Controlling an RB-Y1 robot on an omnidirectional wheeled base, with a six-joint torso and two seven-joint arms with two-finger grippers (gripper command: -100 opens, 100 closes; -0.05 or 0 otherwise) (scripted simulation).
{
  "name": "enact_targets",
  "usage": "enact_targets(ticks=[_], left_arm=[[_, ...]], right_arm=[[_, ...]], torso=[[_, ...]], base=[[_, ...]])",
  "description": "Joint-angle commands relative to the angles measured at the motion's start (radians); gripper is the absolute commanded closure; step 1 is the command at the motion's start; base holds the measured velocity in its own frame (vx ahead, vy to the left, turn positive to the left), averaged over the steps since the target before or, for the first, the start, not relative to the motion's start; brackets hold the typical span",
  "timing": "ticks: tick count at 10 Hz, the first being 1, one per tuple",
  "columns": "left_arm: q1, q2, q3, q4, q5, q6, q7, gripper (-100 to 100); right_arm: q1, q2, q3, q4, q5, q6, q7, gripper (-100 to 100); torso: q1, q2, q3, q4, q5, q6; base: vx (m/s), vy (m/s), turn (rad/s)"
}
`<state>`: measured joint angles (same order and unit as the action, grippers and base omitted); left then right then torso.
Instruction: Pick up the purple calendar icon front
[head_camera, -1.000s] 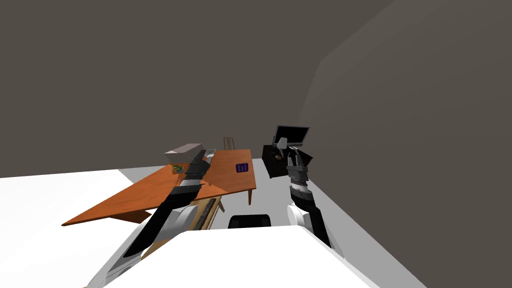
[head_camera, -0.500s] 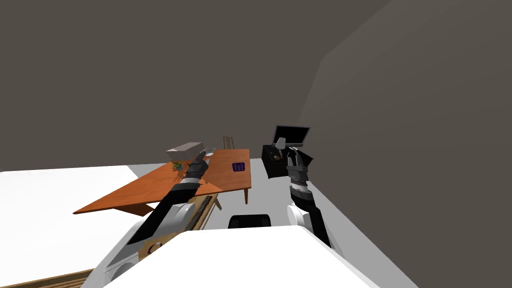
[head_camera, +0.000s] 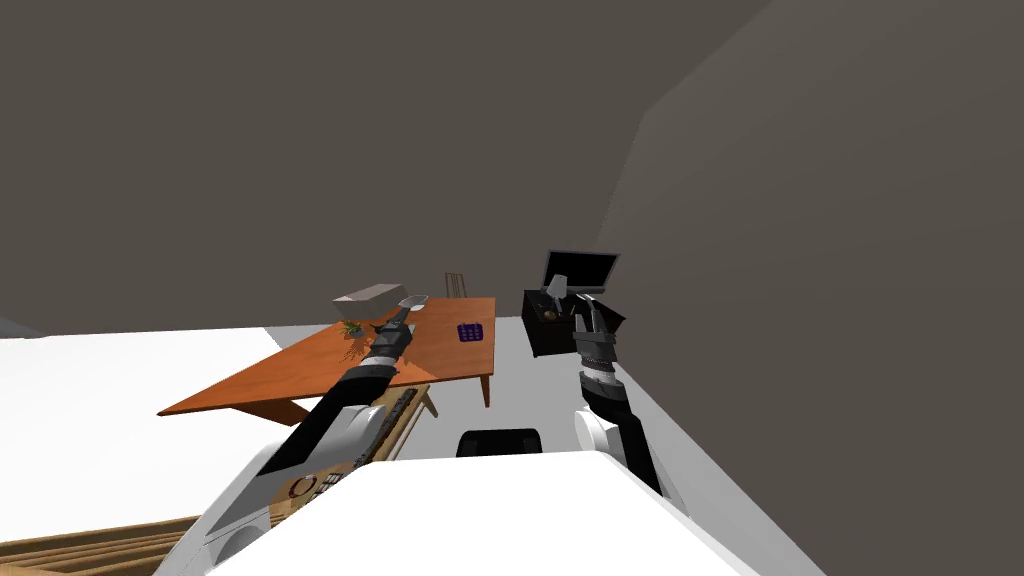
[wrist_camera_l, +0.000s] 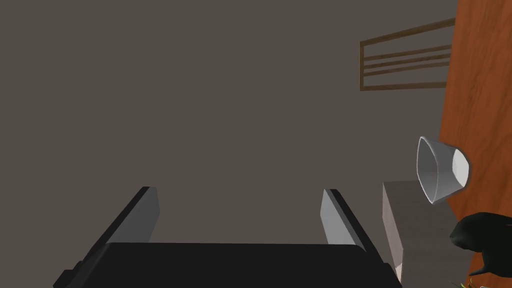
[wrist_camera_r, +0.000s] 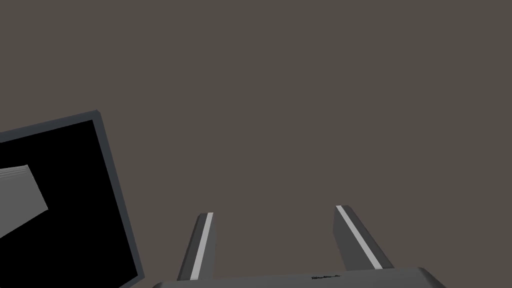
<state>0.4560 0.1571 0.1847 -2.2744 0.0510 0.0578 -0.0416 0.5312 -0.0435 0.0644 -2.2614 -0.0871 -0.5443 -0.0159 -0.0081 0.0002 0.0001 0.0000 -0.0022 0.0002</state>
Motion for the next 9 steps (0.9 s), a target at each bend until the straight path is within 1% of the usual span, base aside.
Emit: enact_targets(ticks=[1, 2, 3, 4, 5, 6, 7, 8, 9], left_arm=[[-0.013, -0.008, 0.02, 0.014, 0.003, 0.05, -0.005, -100], [-0.013, -0.008, 0.02, 0.014, 0.003, 0.062, -0.005, -100], [-0.023, -0.011, 0.04, 0.026, 0.008, 0.107, -0.009, -100], [-0.023, -0.011, 0.04, 0.026, 0.008, 0.109, -0.009, -100], [-0.033, -0.015, 0.06, 0.038, 0.013, 0.144, -0.012, -100], [-0.033, -0.015, 0.06, 0.038, 0.013, 0.156, -0.012, -100], [-0.043, -0.019, 0.079, 0.051, 0.019, 0.192, -0.016, -100], [-0.043, -0.019, 0.079, 0.051, 0.019, 0.202, -0.016, -100], [-0.053, -0.022, 0.098, 0.065, 0.025, 0.24, -0.021, -100]], right_arm=[[0.0, 0.0, 0.0, 0.0, 0.0, 0.0, 0.0, 0], [0.0, 0.0, 0.0, 0.0, 0.0, 0.0, 0.0, 0], [0.0, 0.0, 0.0, 0.0, 0.0, 0.0, 0.0, 0], [0.0, 0.0, 0.0, 0.0, 0.0, 0.0, 0.0, 0], [0.0, 0.0, 0.0, 0.0, 0.0, 0.0, 0.0, 0], [0.0, 0.0, 0.0, 0.0, 0.0, 0.0, 0.0, 0], [0.0, 0.0, 0.0, 0.0, 0.0, 0.0, 0.0, 0], [0.0, 0.0, 0.0, 0.0, 0.0, 0.0, 0.0, 0], [0.0, 0.0, 0.0, 0.0, 0.0, 0.0, 0.0, 0]], torso=[[0.0, 0.0, 0.0, 0.0, 0.0, 0.0], [-0.001, -0.001, 0.0, 0.0, 0.0, 0.0], [0.001, 0.0, 0.0, 0.0, 0.0, 0.0], [0.0, 0.001, 0.001, 0.0, 0.0, 0.0], [0.001, 0.0, 0.0, 0.0, 0.0, 0.0], [0.0, -0.001, -0.001, 0.0, 0.0, 0.0], [0.001, -0.001, -0.001, 0.0, 0.0, 0.0], [0.001, 0.0, 0.0, 0.0, 0.0, 0.0], [0.002, -0.001, 0.0, 0.0, 0.0, 0.0]], base=[[-0.006, -0.137, 0.037], [-0.015, -0.111, 0.03], [-0.039, -0.123, 0.036], [-0.021, -0.108, 0.025], [0.007, -0.125, 0.02], [-0.003, -0.106, 0.021], [-0.018, -0.11, 0.013], [-0.012, -0.098, 0.01], [0.006, -0.119, 0.001]])
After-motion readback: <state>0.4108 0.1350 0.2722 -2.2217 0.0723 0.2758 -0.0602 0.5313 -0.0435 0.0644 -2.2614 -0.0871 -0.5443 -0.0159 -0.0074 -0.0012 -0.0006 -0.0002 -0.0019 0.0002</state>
